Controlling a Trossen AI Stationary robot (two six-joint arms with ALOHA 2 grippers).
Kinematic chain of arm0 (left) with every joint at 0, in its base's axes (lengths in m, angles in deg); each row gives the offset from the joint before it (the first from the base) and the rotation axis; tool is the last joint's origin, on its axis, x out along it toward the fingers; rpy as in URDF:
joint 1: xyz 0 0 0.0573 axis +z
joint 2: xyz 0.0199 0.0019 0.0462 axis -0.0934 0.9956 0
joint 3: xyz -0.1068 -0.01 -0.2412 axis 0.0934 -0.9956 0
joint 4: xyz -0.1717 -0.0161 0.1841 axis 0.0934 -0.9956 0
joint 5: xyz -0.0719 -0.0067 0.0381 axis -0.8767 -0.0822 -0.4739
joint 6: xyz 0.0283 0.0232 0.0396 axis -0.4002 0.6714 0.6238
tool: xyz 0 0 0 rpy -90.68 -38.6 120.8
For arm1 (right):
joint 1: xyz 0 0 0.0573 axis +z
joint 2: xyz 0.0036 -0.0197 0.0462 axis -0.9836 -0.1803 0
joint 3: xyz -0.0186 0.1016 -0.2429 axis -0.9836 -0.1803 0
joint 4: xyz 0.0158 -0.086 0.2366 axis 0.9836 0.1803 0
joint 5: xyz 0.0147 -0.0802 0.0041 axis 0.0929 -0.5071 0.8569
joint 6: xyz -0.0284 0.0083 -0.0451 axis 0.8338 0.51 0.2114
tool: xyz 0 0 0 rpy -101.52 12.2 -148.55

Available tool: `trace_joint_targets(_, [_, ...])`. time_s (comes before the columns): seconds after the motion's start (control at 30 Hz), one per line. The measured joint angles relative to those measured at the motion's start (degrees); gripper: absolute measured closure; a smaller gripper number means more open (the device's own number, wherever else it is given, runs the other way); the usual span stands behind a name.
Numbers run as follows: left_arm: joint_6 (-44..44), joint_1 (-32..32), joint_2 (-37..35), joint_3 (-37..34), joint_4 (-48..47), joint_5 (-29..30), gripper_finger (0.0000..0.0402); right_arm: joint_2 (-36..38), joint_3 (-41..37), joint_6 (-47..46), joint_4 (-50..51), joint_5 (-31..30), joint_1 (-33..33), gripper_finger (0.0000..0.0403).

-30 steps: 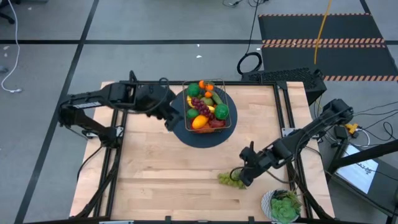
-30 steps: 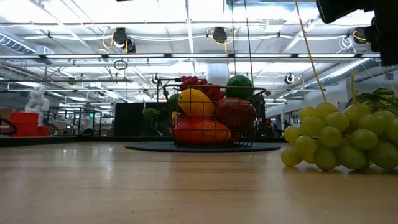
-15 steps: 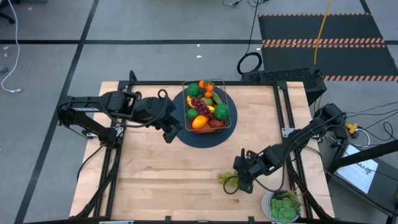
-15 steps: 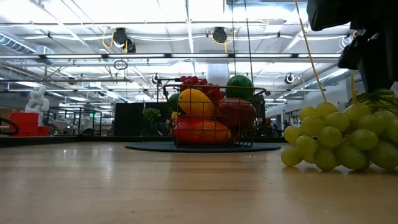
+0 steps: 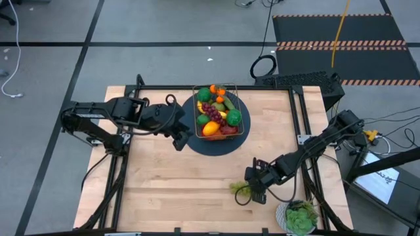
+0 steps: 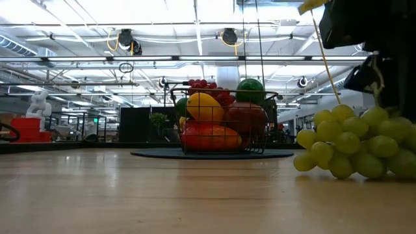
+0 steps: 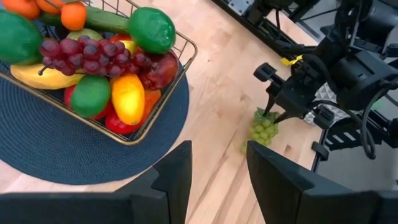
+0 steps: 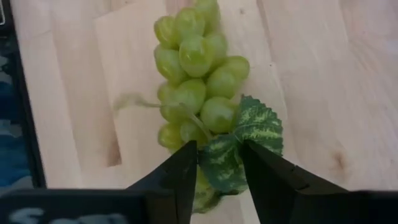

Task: Build produce basket
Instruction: Put the green grapes into the gold wire basket

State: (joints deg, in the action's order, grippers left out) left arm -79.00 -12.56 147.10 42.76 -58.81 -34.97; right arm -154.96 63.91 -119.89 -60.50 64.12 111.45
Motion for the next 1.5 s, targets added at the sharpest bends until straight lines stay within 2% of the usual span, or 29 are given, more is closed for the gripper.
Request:
trace_joint_targets(0.2, [-0.37,0.0,0.0,0.0,0.02,0.5,0.025,0.04,-1.28,-1.52,-1.83,-1.26,0.0,0.0301])
trace_joint_targets(0.43, [-0.44,0.04,0.0,0.0,0.07,0.74,0.025,0.02,-1.28,-1.49,-1.69,-1.86,0.0,0.0392])
trace_joint_targets(0.67, [-1.55,0.04,0.02,0.0,0.17,0.76,0.025,2.69,-1.3,-5.84,-1.88,-2.79,-0.33,0.04])
trace_joint_targets(0.97, [-1.76,0.04,0.02,0.0,0.36,0.76,0.025,14.77,-1.3,-6.83,-4.7,-4.68,-0.35,0.0401])
trace_joint_targets(1.23, [-0.23,0.04,0.02,0.0,4.6,0.74,0.025,24.27,-1.3,-4.92,-14.33,-12.8,-0.38,0.0402])
trace_joint_targets(1.5, [0.29,0.04,0.02,0.0,6.97,0.74,0.025,29.61,-1.28,4.07,-27.0,-25.7,-0.63,0.0402])
